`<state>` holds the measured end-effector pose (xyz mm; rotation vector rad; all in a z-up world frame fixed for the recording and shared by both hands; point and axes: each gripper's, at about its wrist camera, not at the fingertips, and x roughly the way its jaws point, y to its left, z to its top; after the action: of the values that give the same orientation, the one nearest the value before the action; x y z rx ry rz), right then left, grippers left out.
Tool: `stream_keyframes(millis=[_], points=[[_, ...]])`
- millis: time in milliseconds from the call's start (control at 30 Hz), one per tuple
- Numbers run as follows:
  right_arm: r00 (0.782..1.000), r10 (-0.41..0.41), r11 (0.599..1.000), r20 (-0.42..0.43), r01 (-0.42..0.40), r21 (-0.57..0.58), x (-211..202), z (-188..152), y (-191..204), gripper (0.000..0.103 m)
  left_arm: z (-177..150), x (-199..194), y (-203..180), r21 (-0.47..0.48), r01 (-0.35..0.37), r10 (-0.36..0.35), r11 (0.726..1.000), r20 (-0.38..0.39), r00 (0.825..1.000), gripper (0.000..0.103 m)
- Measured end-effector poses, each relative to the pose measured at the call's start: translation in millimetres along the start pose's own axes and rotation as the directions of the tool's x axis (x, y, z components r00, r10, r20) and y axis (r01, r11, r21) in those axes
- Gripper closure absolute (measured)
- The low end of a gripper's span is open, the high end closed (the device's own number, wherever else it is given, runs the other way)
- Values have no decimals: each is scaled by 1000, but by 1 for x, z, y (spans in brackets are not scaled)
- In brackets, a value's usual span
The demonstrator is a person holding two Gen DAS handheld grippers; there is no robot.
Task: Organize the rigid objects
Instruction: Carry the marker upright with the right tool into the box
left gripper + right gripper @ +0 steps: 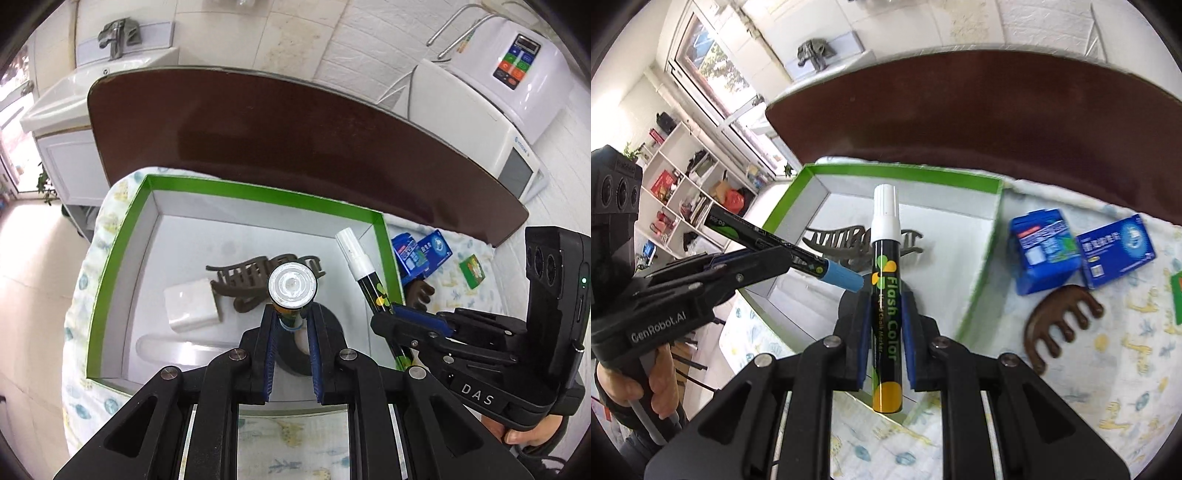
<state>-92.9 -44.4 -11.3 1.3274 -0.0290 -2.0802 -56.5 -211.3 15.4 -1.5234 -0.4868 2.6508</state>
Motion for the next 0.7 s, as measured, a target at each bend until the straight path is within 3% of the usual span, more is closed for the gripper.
stream_keyframes(millis=[367,500,700], points=[[996,-69,998,-64,70,7,42,8,7,88,-3,5,40,-23,-47,46,999,-25,999,88],[995,-69,997,-77,70,12,49,9,7,87,-5,19,39,-20,-41,40,999,-57,998,88],[994,-72,997,-82,74,22,49,10,3,87,-2,23,29,11,-57,58,998,-46,997,88]])
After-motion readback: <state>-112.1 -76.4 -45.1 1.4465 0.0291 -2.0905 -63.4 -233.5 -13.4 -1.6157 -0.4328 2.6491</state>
